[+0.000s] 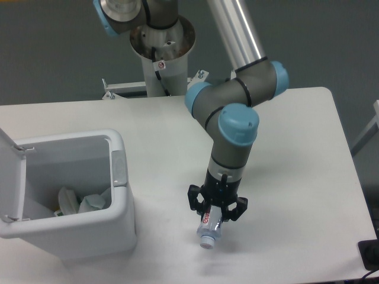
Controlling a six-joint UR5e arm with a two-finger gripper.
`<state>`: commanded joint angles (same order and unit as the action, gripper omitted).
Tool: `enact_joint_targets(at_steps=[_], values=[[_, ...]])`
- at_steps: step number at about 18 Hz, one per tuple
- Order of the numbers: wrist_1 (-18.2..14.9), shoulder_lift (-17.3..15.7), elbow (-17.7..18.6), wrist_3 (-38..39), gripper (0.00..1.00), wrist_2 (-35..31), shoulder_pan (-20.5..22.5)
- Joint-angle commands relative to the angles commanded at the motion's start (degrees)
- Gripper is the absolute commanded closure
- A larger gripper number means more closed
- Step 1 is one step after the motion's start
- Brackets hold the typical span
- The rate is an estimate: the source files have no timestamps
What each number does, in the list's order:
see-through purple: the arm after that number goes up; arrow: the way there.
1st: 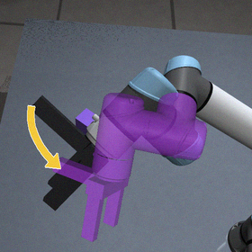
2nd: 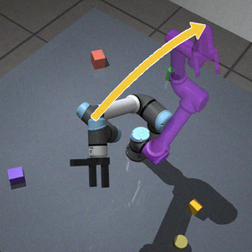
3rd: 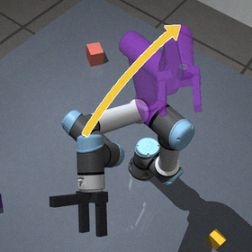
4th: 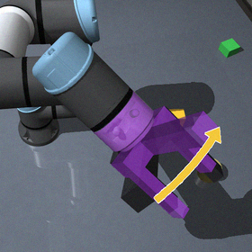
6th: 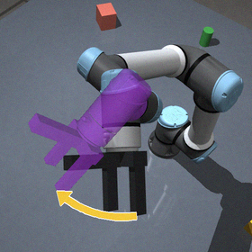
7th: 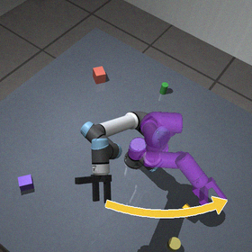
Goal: Place the trash in the trash can
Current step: 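Close the gripper around the bottle and lift it, then carry the bottle over the trash bin opening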
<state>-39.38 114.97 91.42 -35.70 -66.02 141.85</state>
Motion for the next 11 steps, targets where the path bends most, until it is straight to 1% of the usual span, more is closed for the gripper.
enact_joint_targets(at_steps=[3,5,6,7,11], values=[[2.5,-1.7,-3.8,6.8,0.57,4.7,0.6],[2.8,-2.5,-7.4,13.7,0.57,6.4,-0.2],[2.8,-2.8,-9.4,16.2,0.57,6.7,-1.3],[2.8,-3.4,-12.2,19.6,0.57,6.7,-2.5],[2.8,-5.5,-17.5,26.8,0.57,6.8,-5.3]])
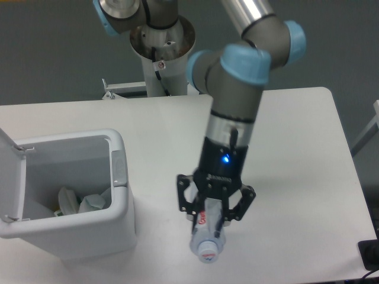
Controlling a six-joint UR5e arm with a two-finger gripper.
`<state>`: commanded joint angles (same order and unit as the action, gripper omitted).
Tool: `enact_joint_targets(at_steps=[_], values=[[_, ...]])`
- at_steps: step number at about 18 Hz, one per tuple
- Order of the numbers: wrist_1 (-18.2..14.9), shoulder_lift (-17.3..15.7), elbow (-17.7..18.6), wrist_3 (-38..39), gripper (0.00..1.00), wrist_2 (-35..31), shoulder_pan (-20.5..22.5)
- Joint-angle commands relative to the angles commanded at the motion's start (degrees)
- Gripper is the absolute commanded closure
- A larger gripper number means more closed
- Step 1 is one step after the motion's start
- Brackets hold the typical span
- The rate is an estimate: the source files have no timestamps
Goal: Place the trash in the trash can
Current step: 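Carry the bottle over the trash bin opening, then lower the bottle into the bin and open the gripper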
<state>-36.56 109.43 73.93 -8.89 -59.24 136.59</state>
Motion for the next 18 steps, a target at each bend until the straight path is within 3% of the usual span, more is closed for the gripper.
enact_joint_targets(at_steps=[4,7,12,15,17,18], values=[[-0.1,-2.1,-1.9,1.6,0.57,-0.1,-2.2],[-0.1,-3.8,-0.1,1.5,0.57,-0.1,-5.0],[0.0,-3.3,2.7,0.9,0.57,-0.2,-12.0],[0.0,-2.8,4.1,0.9,0.57,-0.2,-14.1],[0.0,-2.8,5.4,0.5,0.5,-0.2,-14.8],[0.0,-2.8,5.9,0.5,0.33,-0.2,-14.8]])
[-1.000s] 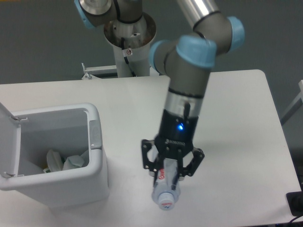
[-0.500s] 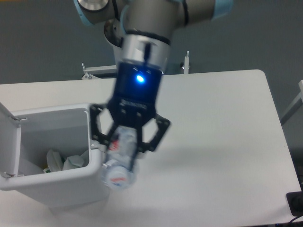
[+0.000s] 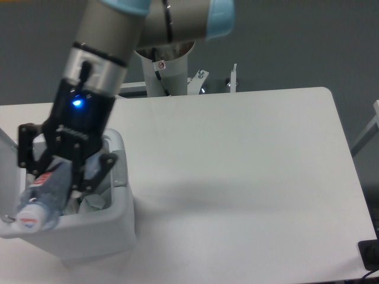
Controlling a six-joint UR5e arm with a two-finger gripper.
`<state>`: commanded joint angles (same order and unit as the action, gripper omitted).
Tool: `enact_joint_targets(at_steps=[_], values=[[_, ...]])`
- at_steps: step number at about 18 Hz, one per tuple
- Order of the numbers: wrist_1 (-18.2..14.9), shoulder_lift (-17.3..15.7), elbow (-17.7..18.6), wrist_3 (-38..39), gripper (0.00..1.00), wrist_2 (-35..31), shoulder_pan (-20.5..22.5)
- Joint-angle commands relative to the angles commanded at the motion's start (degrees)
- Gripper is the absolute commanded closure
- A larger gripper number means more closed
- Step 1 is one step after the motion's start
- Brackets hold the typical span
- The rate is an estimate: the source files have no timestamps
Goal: Place the trash in the trash can
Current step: 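Lower the bottle into the bin and open the gripper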
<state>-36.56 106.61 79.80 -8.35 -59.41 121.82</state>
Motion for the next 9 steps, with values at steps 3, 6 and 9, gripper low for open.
enact_joint_targets(at_steps=[3,6,9], values=[[-0.1,-0.9,-0.2,-1.0,0.0,-0.3,0.1],[-0.1,-1.8,0.2,-0.4,0.0,-0.2,0.3],[-0.1,-1.9,0.2,-0.9,0.0,-0.4,2.3]])
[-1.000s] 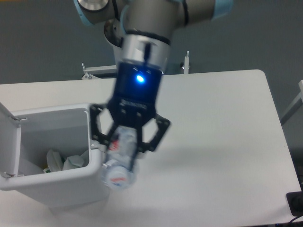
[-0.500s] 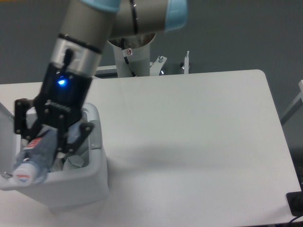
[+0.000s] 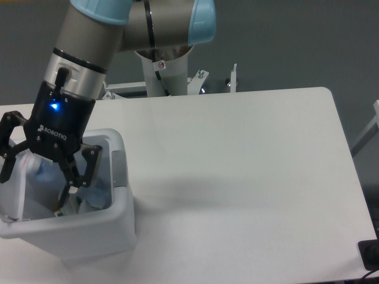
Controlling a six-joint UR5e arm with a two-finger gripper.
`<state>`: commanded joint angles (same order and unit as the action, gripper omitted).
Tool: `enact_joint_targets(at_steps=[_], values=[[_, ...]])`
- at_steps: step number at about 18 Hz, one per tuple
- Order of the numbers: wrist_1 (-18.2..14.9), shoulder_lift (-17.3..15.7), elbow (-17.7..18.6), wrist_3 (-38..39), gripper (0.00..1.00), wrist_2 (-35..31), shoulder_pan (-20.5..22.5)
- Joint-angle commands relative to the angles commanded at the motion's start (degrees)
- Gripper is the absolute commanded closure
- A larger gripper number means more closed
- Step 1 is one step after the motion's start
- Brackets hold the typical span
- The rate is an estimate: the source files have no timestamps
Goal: Place the trash in the trash can
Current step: 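Lower the bottle into the bin and open the gripper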
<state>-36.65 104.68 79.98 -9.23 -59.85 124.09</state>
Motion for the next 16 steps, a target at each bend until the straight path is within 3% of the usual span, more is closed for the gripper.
enact_joint_targets(at_steps=[5,9,11,12,14,16], values=[[-0.5,0.2,-0.5,-0.4,0.0,-6.0,9.8],[-2.5,0.0,0.2,-12.0,0.0,-14.6,15.2],[-8.0,-1.8,0.3,-18.7,0.0,-25.3,15.6],[-13.5,-3.3,0.6,-25.8,0.0,-29.8,15.3],[-18.6,-4.0,0.5,-32.8,0.0,-33.3,15.5],[-21.7,-4.8,1.0,-34.5,0.0,-33.4,15.7]])
